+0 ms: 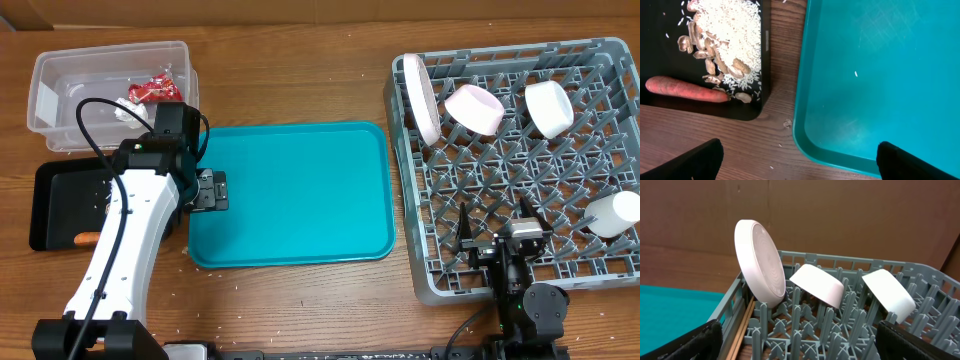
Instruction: Sort waste into correct bins and load items into the dishwasher
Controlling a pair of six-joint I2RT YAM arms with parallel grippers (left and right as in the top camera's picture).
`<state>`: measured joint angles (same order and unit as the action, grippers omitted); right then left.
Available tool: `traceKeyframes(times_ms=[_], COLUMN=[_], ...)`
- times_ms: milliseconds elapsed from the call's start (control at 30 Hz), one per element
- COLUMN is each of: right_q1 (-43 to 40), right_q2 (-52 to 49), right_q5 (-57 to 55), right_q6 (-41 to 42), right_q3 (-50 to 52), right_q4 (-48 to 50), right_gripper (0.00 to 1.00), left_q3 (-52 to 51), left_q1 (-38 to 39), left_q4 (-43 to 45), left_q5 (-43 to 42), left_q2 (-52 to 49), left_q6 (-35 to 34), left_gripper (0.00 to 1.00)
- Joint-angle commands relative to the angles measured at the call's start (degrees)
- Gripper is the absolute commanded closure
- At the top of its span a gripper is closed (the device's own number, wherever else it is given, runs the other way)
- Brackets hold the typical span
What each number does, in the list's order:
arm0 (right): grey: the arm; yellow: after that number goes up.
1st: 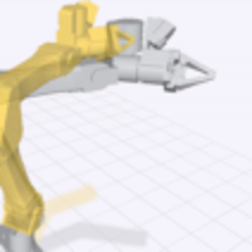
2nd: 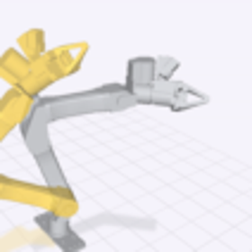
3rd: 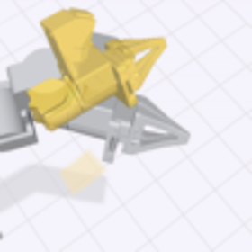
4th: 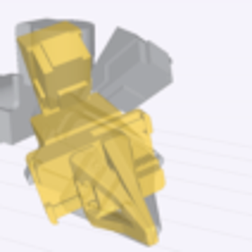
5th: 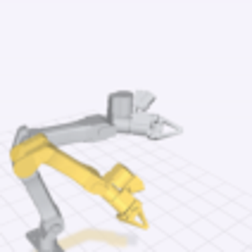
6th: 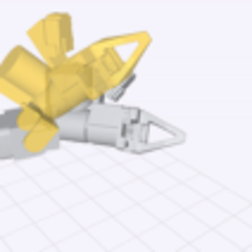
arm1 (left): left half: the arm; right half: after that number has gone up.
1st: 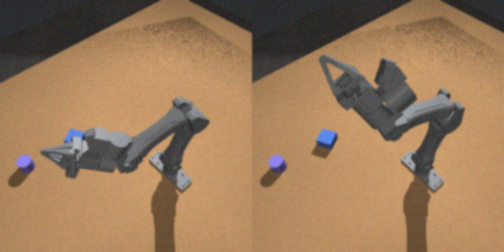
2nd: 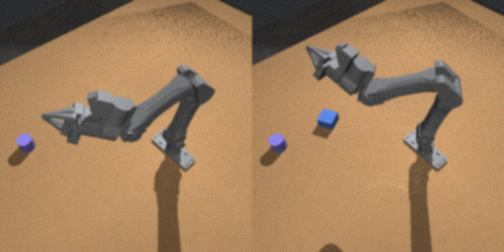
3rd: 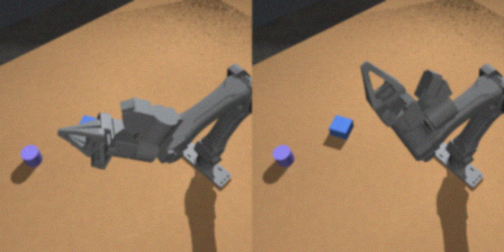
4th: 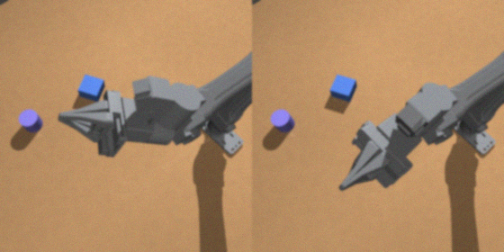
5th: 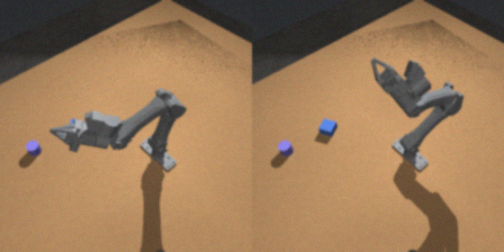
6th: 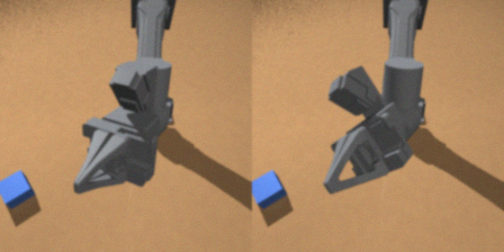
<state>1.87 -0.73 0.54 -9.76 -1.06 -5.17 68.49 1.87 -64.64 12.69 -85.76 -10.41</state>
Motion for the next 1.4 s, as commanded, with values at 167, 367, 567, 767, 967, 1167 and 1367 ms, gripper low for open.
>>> traceKeyframes(times_ms=[167,367,567,767,967,1167,1367], right_q1=[-0.3,-0.3,-0.3,-0.3,-0.3,-0.3,-0.3], right_q2=[0.6,0.6,0.6,0.6,0.6,0.6,0.6], right_q5=[-0.5,-0.5,-0.5,-0.5,-0.5,-0.5,-0.5], right_q6=[-0.3,-0.3,-0.3,-0.3,-0.3,-0.3,-0.3], right_q3=[0.6,0.6,0.6,0.6,0.6,0.6,0.6], right_q4=[0.3,0.3,0.3,0.3,0.3,0.3,0.3], right_gripper=[0.0,0.0,0.0,0.0,0.0,0.0,0.0], left_q3=[-0.1,-0.2,-0.3,-7.5,-25.1,-46.6,-62.0], left_q1=[-0.1,-0.1,-0.1,-0.1,-0.1,-0.1,-0.1], left_q4=[0.2,-0.1,0.8,19.1,43.9,69.2,84.8], left_q5=[0.6,0.4,-9.4,-9.2,-10.7,-11.5,-11.2], left_q2=[-0.4,1.9,13.0,26.4,38.6,52.7,65.0], left_q6=[-0.8,-0.8,-2.0,-0.9,1.7,2.3,3.0], left_gripper=[0.0,0.0,0.0,0.0,0.0,0.0,0.0])
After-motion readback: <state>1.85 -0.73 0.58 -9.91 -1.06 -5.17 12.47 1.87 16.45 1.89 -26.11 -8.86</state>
